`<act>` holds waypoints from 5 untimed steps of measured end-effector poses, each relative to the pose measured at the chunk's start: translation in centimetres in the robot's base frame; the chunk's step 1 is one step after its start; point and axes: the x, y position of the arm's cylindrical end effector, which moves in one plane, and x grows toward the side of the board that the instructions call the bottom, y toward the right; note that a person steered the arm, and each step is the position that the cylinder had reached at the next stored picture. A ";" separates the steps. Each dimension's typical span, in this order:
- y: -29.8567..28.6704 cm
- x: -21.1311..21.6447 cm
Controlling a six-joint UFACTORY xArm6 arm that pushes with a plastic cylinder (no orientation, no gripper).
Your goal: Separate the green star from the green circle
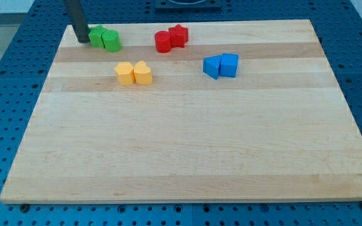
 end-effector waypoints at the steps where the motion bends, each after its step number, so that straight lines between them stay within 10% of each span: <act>1: 0.2 -0.1; 5: 0.6 -3.6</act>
